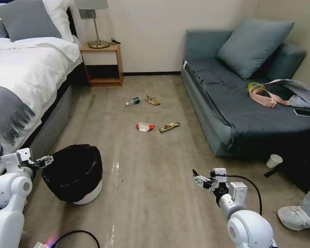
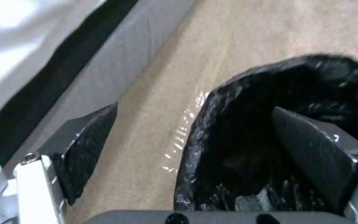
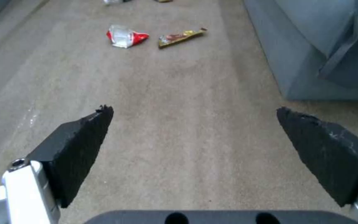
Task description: Pick up the trash bin, then pick up the garbage on the floor and place it into the trash bin.
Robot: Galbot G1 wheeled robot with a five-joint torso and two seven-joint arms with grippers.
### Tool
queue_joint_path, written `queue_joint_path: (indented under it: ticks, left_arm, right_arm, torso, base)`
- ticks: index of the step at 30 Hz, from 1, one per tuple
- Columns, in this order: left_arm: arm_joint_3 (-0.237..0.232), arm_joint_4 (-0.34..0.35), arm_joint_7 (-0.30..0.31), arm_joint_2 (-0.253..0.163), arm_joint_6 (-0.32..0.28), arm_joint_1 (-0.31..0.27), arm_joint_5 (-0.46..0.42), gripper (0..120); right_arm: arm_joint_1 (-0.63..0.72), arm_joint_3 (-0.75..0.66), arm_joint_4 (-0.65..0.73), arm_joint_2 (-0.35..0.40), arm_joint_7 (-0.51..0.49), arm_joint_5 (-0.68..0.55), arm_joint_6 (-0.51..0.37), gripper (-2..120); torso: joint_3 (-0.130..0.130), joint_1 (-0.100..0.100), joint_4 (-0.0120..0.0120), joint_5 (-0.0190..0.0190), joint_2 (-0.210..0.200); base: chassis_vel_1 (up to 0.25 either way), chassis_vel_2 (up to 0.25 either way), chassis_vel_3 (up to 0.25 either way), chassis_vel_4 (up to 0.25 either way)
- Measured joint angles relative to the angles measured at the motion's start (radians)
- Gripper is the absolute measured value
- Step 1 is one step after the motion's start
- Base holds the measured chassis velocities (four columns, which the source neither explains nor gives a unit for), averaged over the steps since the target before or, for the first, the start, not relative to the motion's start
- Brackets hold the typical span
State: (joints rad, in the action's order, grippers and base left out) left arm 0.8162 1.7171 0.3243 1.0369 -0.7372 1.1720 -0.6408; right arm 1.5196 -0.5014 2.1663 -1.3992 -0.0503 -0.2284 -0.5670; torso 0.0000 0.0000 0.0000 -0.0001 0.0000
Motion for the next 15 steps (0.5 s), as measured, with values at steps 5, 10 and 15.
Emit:
queue_joint_path:
  ticks: [5,10,15]
  left_arm:
    - [-0.038,-0.072,-0.002,0.023,0.001,-0.040,0.051,100]
    - [-0.050,-0.094,-0.003,0.035,0.001,-0.046,0.072,100]
    - [-0.058,-0.109,-0.009,0.044,0.002,-0.046,0.090,100]
  right_arm:
    - [0.011,0.005,0.001,-0.003,0.000,0.003,0.007,100]
    - [0.018,0.005,0.004,-0.002,0.000,0.004,0.011,100]
    - [0.021,0.005,0.008,0.003,-0.001,0.003,0.015,100]
  torso:
    - [0.000,0.000,0.0000,0.0001,0.000]
    - [0.000,0.000,0.0000,0.0001,0.000]
    - [0.000,0.000,0.0000,0.0001,0.000]
  base:
    - [0.000,0.000,0.000,0.000]
    - [0.000,0.000,0.000,0.000]
    - [0.000,0.000,0.000,0.000]
